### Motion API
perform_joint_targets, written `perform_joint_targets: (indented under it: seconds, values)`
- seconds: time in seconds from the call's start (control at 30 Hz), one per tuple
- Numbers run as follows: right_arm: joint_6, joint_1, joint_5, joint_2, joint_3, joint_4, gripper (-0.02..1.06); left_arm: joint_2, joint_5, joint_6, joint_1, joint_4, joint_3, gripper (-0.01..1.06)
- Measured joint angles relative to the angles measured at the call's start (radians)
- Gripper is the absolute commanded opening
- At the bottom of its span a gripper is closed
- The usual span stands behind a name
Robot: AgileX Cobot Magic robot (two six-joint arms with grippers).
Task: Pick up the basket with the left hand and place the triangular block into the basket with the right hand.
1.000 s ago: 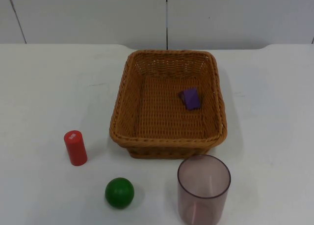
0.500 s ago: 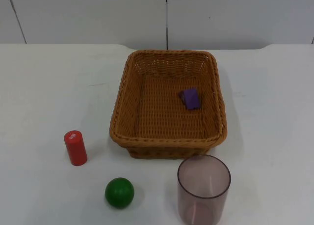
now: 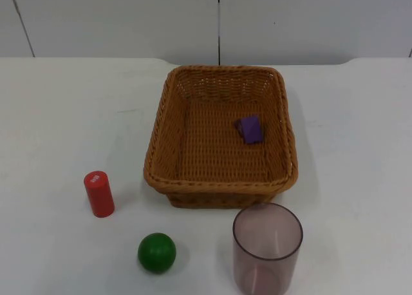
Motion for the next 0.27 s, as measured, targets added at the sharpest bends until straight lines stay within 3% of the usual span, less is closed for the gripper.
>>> perform_joint_targets:
  seconds: [0.27]
  values:
    - [0.000, 0.000, 0.000, 0.000, 0.000, 0.000, 1.05, 0.000, 0.000, 0.062, 0.000, 0.039, 0.000, 1.05]
